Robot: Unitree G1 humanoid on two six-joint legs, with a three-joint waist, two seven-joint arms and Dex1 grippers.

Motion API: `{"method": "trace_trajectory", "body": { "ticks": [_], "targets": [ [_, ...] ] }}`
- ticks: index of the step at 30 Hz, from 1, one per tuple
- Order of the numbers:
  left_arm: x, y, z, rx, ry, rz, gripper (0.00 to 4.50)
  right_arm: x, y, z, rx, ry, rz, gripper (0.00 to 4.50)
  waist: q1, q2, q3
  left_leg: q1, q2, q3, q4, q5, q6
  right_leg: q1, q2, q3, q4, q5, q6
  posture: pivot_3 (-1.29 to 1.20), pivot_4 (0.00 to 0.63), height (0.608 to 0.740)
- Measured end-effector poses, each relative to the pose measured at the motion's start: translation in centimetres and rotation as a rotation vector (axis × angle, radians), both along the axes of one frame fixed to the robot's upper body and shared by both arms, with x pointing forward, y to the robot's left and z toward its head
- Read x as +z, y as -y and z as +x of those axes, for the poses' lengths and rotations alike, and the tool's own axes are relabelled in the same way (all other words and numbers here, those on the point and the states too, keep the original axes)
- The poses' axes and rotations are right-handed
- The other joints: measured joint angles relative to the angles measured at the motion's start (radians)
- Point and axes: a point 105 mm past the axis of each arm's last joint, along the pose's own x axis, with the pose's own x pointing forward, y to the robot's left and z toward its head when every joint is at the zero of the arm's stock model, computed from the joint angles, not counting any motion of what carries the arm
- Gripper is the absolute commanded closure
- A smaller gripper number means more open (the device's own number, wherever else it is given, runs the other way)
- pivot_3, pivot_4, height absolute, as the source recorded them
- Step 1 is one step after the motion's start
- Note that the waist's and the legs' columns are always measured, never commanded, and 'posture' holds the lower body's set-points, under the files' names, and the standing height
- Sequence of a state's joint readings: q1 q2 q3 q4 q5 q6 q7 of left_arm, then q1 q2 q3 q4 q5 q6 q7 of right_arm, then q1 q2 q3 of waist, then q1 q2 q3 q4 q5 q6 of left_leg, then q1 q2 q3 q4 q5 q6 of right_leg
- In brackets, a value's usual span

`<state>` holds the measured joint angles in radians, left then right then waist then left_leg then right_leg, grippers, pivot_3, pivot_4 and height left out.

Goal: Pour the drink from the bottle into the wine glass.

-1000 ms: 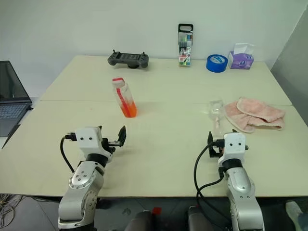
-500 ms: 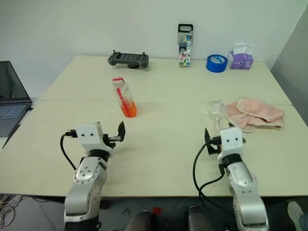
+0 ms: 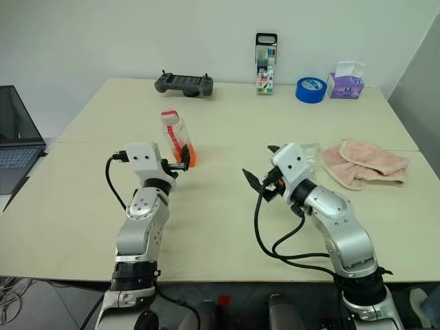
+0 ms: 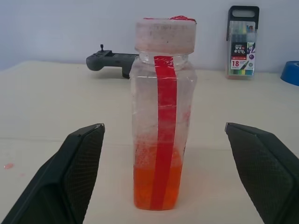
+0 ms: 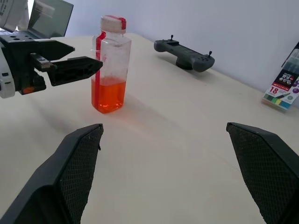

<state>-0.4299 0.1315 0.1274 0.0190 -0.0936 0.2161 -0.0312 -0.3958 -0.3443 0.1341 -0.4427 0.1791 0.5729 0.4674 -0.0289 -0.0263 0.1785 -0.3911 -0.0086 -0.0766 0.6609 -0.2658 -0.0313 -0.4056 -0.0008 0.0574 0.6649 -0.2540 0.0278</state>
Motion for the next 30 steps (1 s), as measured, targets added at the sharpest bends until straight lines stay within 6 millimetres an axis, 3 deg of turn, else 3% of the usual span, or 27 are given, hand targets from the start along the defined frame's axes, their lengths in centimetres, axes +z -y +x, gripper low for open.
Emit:
{"method": "trace_trajectory", "body": {
  "ticks": [7, 30],
  "targets": [
    [1.5, 0.3, 2.4, 0.000, 0.020, 0.003, 0.07, -0.5, -1.6, -0.2, 0.057, -0.028, -0.012, 0.00, 0.001, 0.000, 0.000, -0.001, 0.000, -0.003, 0.001, 0.000, 0.000, 0.000, 0.000, -0.003, 0.000, 0.000, 0.000, 0.00, 0.150, 0.740],
    [2.5, 0.8, 6.2, 0.046, 0.047, -0.014, 0.07, -1.2, -2.2, -0.5, 0.046, -0.075, -0.002, 0.00, 0.002, 0.000, 0.000, -0.004, 0.000, -0.007, 0.000, 0.001, -0.001, -0.001, -0.003, -0.013, 0.000, 0.000, 0.000, 0.00, 0.150, 0.740]
  ]
}}
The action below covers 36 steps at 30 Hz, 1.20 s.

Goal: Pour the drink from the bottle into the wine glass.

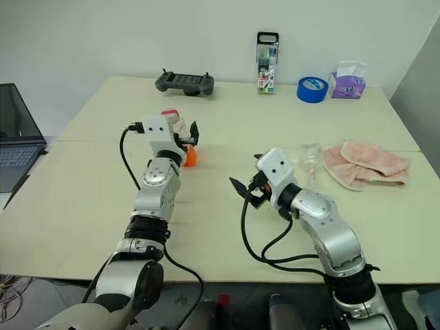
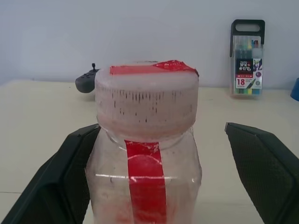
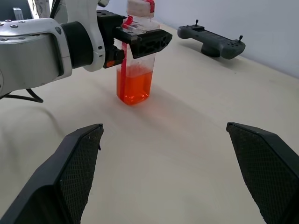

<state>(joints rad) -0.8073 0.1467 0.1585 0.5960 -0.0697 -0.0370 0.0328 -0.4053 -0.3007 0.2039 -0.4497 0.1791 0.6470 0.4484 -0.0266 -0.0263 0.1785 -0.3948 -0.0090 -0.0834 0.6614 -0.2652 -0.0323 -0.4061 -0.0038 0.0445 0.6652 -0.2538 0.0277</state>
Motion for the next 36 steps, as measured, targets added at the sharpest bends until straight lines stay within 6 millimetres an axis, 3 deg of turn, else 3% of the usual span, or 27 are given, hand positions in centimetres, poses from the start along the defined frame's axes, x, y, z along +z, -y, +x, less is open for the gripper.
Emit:
{"method": "trace_trajectory", "body": {
  "ticks": [2, 5, 11, 15, 20, 23, 26, 30, 36],
  "targets": [
    [0.1, 0.0, 0.0, 0.001, 0.008, 0.000, 0.07, -0.1, -0.2, -0.1, 0.004, -0.004, -0.001, 0.00, 0.000, 0.000, 0.000, 0.000, 0.000, 0.000, 0.000, 0.000, 0.000, 0.000, 0.000, 0.000, 0.000, 0.000, 0.000, 0.00, 0.150, 0.740],
    [-0.1, 0.0, 0.1, 0.008, 0.007, 0.000, 0.61, -0.2, -0.3, -0.2, 0.006, -0.008, -0.003, 0.00, 0.000, 0.000, 0.000, 0.000, 0.000, 0.000, 0.000, 0.000, 0.000, 0.000, 0.000, 0.000, 0.000, 0.000, 0.000, 0.00, 0.150, 0.740],
    [-0.1, -0.6, 0.2, 0.046, 0.024, 0.033, 2.33, -0.4, -0.3, -0.5, 0.006, -0.013, -0.002, 0.00, 0.000, 0.000, 0.000, 0.000, 0.000, 0.000, 0.000, 0.000, 0.000, 0.000, 0.000, 0.000, 0.000, 0.000, 0.000, 0.00, 0.150, 0.740],
    [0.7, -0.3, 0.2, -0.010, 0.067, 0.030, 2.35, 0.0, 0.1, -1.1, 0.011, -0.004, -0.008, 0.00, 0.000, 0.000, 0.000, -0.002, 0.000, 0.000, 0.000, 0.000, -0.001, -0.001, 0.000, -0.001, 0.000, 0.000, 0.000, 0.00, 0.150, 0.740],
    [2.7, 2.6, -0.6, -0.283, 0.129, 0.037, 2.35, 1.6, 1.6, -1.7, -0.001, -0.010, -0.001, 0.00, 0.000, 0.000, 0.000, -0.004, -0.001, 0.000, 0.000, 0.001, -0.002, -0.002, 0.000, -0.001, -0.001, 0.000, 0.000, 0.00, 0.150, 0.740],
    [3.1, 6.6, -3.5, -0.610, 0.139, 0.093, 2.35, 5.3, 2.1, -1.4, 0.015, 0.010, 0.071, 0.00, -0.004, 0.002, 0.001, -0.003, -0.001, -0.001, 0.000, 0.001, -0.002, -0.002, 0.000, 0.001, 0.000, 0.000, 0.000, 0.00, 0.150, 0.740],
    [1.3, 10.1, -6.7, -0.857, 0.069, 0.123, 2.35, 9.6, 2.6, -1.7, 0.019, 0.099, 0.108, 0.00, -0.005, 0.002, 0.001, -0.002, 0.000, -0.003, 0.000, 0.001, -0.001, -0.002, -0.001, 0.000, 0.000, 0.000, 0.000, 0.00, 0.150, 0.740],
    [-0.5, 11.0, -8.9, -0.966, -0.009, 0.146, 2.35, 8.7, 3.1, -1.3, -0.023, 0.017, 0.081, 0.00, -0.005, 0.004, 0.003, -0.002, 0.001, -0.002, 0.000, 0.001, -0.001, -0.003, 0.000, -0.001, 0.004, 0.000, 0.000, 0.00, 0.150, 0.740],
    [0.1, 12.6, -10.8, -1.049, 0.030, 0.163, 2.35, 7.8, 2.8, -1.9, -0.030, -0.036, 0.059, 0.00, -0.003, 0.005, 0.003, -0.001, 0.000, 0.000, 0.002, 0.001, 0.000, -0.003, 0.001, 0.000, 0.009, 0.000, -0.001, 0.00, 0.150, 0.740]
  ]
}}
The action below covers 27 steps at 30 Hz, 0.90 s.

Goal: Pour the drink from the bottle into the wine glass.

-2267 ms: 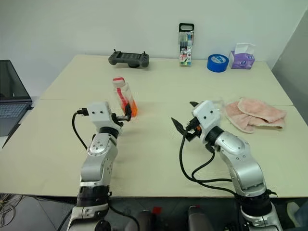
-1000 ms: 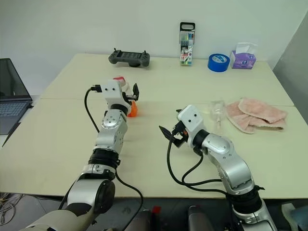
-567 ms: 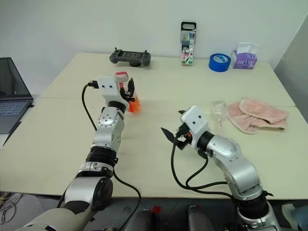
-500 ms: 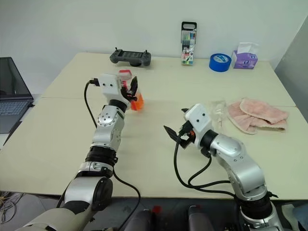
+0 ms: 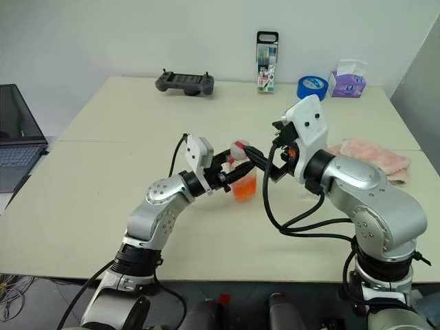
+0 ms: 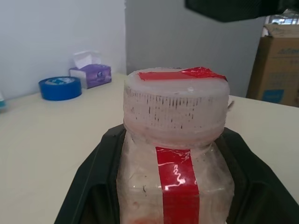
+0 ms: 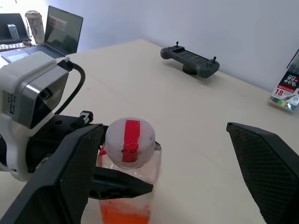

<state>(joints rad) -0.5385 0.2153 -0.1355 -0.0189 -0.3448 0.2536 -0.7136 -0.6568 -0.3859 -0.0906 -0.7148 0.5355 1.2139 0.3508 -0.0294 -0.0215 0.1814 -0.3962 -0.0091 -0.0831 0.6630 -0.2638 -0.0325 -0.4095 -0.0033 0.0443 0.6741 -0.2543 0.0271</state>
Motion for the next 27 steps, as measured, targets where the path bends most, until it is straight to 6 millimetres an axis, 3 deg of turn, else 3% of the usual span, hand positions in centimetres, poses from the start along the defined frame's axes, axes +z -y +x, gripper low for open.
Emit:
{"method": "trace_trajectory", "body": {
  "ticks": [8, 12, 15, 21, 27],
  "targets": [
    [-0.6, 0.9, -1.1, -0.049, -0.010, -0.002, 2.35, -2.0, -0.7, -0.2, -0.037, -0.074, 0.013, 0.00, -0.001, 0.000, 0.000, 0.001, 0.000, 0.001, 0.000, 0.000, 0.000, -0.001, 0.001, 0.000, 0.002, 0.000, 0.000, 0.00, 0.150, 0.740],
    [-0.5, 0.9, -1.2, -0.050, -0.002, 0.004, 2.35, -2.0, -0.7, 0.1, -0.074, -0.073, 0.037, 0.00, -0.001, 0.000, 0.000, 0.001, 0.000, 0.001, 0.000, 0.000, 0.000, -0.001, 0.001, 0.000, 0.002, 0.000, 0.000, 0.00, 0.150, 0.740],
    [-0.5, 0.9, -1.2, -0.045, 0.011, 0.019, 2.35, -1.9, -0.6, 0.2, -0.089, -0.070, 0.045, 0.62, -0.001, 0.000, 0.000, 0.001, 0.000, 0.001, 0.000, 0.000, 0.000, -0.001, 0.001, 0.000, 0.001, 0.000, 0.000, 0.00, 0.150, 0.740],
    [-1.0, 0.9, -1.0, -0.036, 0.000, 0.036, 2.35, -2.5, -1.5, -0.1, -0.051, -0.082, 0.017, 2.72, -0.001, 0.000, 0.000, 0.000, 0.000, 0.001, 0.000, 0.000, 0.000, -0.001, 0.001, 0.000, 0.001, -0.001, 0.001, 0.00, 0.150, 0.740],
    [-1.1, 1.0, -1.0, -0.039, -0.003, 0.038, 2.35, -2.6, -1.4, -0.1, -0.044, -0.077, -0.007, 2.73, -0.001, 0.000, 0.000, 0.000, 0.000, 0.001, 0.000, 0.000, 0.000, -0.001, 0.001, 0.000, 0.001, -0.001, 0.001, 0.00, 0.150, 0.740]
  ]
}}
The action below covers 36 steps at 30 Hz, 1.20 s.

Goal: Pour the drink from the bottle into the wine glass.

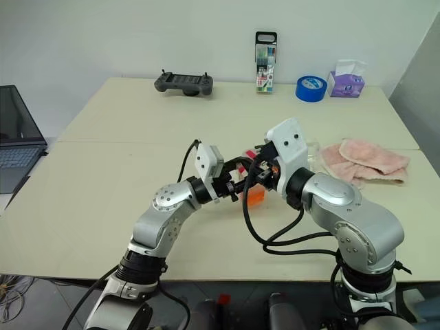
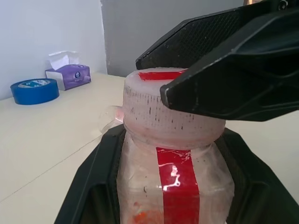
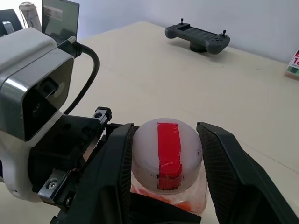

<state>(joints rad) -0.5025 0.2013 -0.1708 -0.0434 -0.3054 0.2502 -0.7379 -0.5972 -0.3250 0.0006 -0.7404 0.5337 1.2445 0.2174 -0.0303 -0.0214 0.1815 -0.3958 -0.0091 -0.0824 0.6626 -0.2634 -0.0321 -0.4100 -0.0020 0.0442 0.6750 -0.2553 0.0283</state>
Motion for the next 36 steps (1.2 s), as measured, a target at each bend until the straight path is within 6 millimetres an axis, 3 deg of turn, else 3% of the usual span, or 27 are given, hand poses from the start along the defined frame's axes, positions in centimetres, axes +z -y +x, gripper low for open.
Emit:
{"method": "trace_trajectory", "body": {
  "ticks": [4, 7, 16, 17, 23, 29, 36],
  "targets": [
    [0.2, 0.3, -0.4, -0.040, 0.003, -0.007, 2.35, 0.1, 0.6, -0.4, 0.144, -0.011, -0.010, 2.73, 0.000, 0.000, 0.000, 0.000, -0.001, 0.000, 0.000, 0.000, 0.000, 0.001, 0.002, 0.000, -0.001, 0.000, 0.000, 0.00, 0.150, 0.740],
    [0.3, 1.9, -2.0, -0.160, -0.015, -0.020, 2.35, 0.3, 2.4, -1.6, 0.347, -0.032, -0.075, 2.73, 0.003, 0.003, 0.002, -0.001, -0.003, 0.001, 0.000, 0.000, 0.001, 0.003, 0.001, 0.000, -0.005, 0.000, 0.001, 0.00, 0.150, 0.740],
    [0.2, 1.3, -0.9, -0.077, -0.047, -0.049, 2.35, 0.6, 1.2, 0.9, 0.468, 0.041, -0.215, 2.73, -0.002, 0.004, 0.003, 0.000, 0.002, -0.001, -0.002, 0.000, 0.001, 0.004, 0.002, -0.001, -0.009, 0.001, -0.002, 0.00, 0.150, 0.740],
    [0.2, 1.3, -0.9, -0.074, -0.050, -0.050, 2.35, 0.5, 1.2, 0.9, 0.462, 0.036, -0.203, 2.73, 0.001, 0.004, 0.003, -0.001, 0.002, -0.001, -0.002, 0.000, 0.001, 0.004, 0.002, -0.001, -0.009, 0.002, -0.003, 0.00, 0.150, 0.740],
    [0.1, 1.8, -0.9, -0.067, -0.061, -0.059, 2.35, -0.4, 0.4, 0.7, 0.357, 0.024, -0.104, 0.66, 0.005, 0.004, 0.003, -0.003, -0.001, -0.003, -0.001, 0.000, 0.000, 0.003, -0.003, 0.000, -0.011, 0.002, -0.003, 0.00, 0.150, 0.740],
    [0.0, 1.9, -0.9, -0.063, -0.055, -0.049, 2.35, -1.4, 0.4, 0.8, 0.129, 0.024, -0.036, 0.65, 0.005, 0.004, 0.003, -0.002, 0.000, -0.003, -0.001, 0.000, 0.000, 0.002, -0.002, 0.000, -0.010, 0.002, -0.002, 0.00, 0.150, 0.740],
    [0.4, 2.0, -0.7, -0.063, -0.037, -0.045, 2.35, -0.4, 1.2, 0.1, -0.090, 0.074, 0.007, 0.65, 0.004, 0.004, 0.003, -0.002, 0.000, -0.001, -0.001, 0.001, 0.000, 0.002, -0.001, 0.000, -0.010, 0.002, -0.002, 0.00, 0.150, 0.740]
  ]
}}
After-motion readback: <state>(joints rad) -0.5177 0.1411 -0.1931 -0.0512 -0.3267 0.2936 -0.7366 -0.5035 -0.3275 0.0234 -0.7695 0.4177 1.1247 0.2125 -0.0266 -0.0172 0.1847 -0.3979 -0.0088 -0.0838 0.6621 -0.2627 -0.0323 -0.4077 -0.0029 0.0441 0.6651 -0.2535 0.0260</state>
